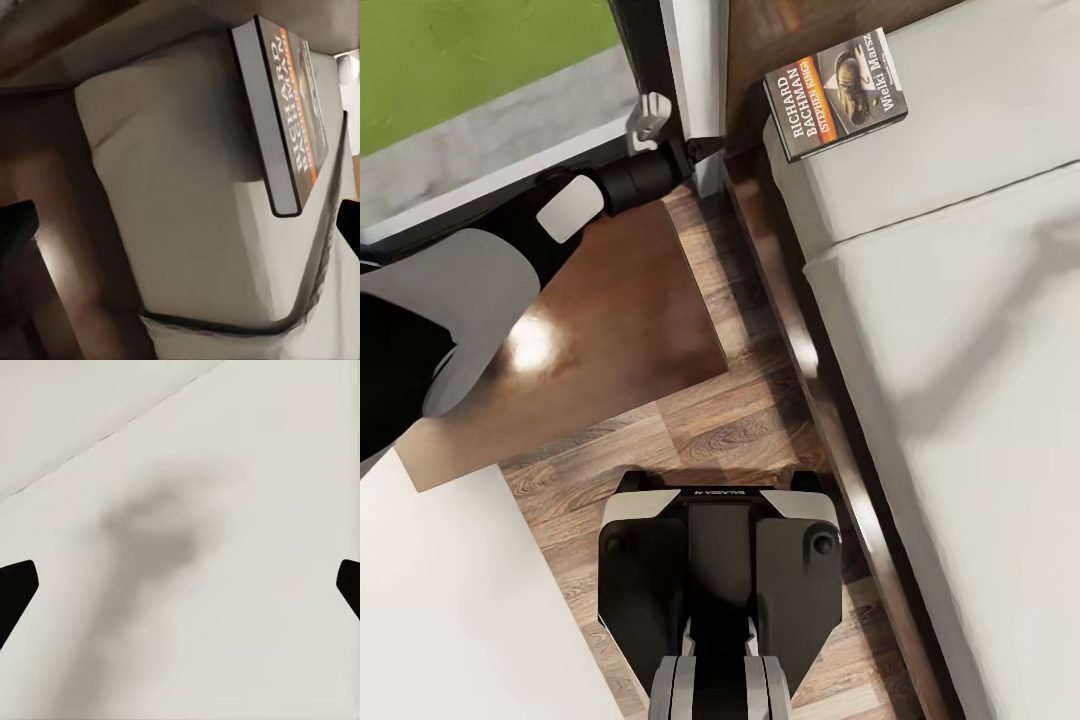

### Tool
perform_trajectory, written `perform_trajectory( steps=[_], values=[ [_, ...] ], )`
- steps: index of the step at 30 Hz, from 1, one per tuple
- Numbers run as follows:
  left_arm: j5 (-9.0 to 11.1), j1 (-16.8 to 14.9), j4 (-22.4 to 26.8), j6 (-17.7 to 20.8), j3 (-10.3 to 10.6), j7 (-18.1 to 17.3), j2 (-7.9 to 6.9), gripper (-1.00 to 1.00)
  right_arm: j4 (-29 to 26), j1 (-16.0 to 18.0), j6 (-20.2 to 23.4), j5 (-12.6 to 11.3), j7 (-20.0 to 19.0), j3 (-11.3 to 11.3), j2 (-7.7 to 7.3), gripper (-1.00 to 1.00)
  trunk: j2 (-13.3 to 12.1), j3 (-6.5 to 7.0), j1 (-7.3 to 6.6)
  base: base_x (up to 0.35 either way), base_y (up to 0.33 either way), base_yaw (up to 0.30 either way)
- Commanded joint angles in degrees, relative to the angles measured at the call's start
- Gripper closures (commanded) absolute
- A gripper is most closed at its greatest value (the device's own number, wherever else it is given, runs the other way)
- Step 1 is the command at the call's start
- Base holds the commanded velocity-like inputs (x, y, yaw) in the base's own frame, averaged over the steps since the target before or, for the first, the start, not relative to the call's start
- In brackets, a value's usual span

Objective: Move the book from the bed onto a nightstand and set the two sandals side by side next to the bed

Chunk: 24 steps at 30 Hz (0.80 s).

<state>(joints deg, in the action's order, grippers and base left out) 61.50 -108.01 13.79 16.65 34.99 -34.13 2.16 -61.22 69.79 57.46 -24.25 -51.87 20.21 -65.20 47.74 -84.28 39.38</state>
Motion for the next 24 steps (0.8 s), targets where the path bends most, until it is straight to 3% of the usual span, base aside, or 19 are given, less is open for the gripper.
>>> perform_trajectory(
  steps=[1, 24],
  values=[
    [0.6, 0.0, -0.1, 0.4, 0.2, -0.1, -0.01, -1.0, 0.0, 0.1, 0.2, 0.2, -0.3, 0.0, -0.01, -1.0, 0.0, -0.03, 0.02, 0.0, 0.0, 0.0],
    [0.6, -0.3, -0.2, -1.2, 0.0, 4.3, 0.09, -1.0, 0.5, 0.1, 0.2, 0.2, -0.4, 0.0, -1.0, -1.0, 0.0, -0.03, 0.02, 0.0, 0.0, 0.0]
  ],
)
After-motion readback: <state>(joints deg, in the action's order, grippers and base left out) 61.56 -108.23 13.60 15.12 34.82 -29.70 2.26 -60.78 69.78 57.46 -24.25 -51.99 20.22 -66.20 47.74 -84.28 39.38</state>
